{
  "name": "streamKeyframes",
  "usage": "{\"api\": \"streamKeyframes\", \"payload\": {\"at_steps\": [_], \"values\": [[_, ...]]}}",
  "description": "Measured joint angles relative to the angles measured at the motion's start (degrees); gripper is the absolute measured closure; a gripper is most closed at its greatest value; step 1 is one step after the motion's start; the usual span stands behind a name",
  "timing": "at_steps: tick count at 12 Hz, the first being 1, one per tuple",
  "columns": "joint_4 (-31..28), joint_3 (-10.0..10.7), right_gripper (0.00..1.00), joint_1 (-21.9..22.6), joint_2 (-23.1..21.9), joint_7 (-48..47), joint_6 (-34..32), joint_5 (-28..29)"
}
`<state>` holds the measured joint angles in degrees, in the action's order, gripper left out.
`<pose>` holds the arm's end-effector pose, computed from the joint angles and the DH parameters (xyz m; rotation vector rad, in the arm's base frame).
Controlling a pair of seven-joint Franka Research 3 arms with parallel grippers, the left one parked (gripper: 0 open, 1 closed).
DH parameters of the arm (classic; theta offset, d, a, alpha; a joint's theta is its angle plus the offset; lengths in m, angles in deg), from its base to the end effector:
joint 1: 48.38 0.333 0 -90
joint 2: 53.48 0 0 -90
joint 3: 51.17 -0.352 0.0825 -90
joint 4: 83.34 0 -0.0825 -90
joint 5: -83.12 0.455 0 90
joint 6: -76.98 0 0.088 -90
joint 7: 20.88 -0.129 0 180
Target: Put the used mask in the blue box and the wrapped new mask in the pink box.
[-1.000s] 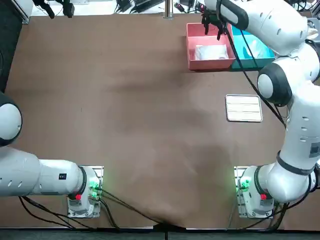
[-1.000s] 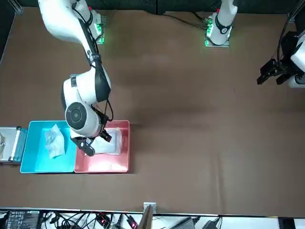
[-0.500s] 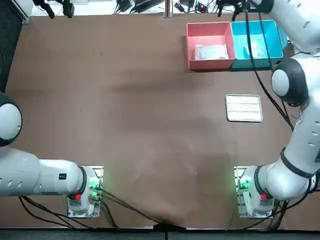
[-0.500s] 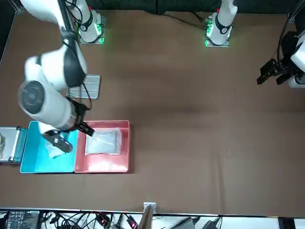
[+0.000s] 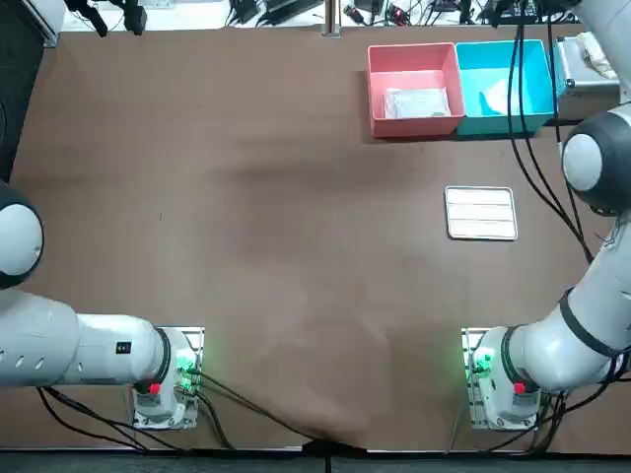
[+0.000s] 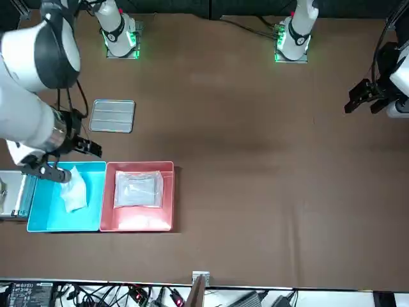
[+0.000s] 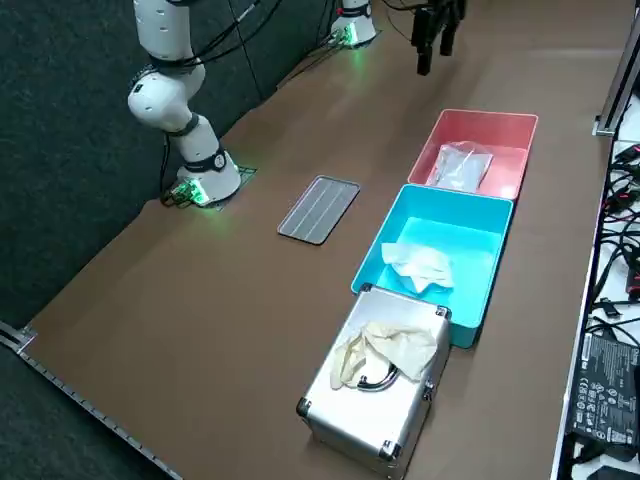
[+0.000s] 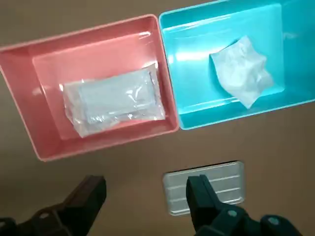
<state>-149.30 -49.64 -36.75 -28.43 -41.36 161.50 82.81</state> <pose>0.7407 0.1356 0.5534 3.0789 -0.2771 -0.1620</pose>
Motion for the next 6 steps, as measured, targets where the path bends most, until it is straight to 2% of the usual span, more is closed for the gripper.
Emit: {"api": "streamKeyframes", "payload": {"at_steps": [6], "values": [[-9.0, 0.1, 0.0, -5.8, -9.6, 15.4, -0.9, 0.0]]}}
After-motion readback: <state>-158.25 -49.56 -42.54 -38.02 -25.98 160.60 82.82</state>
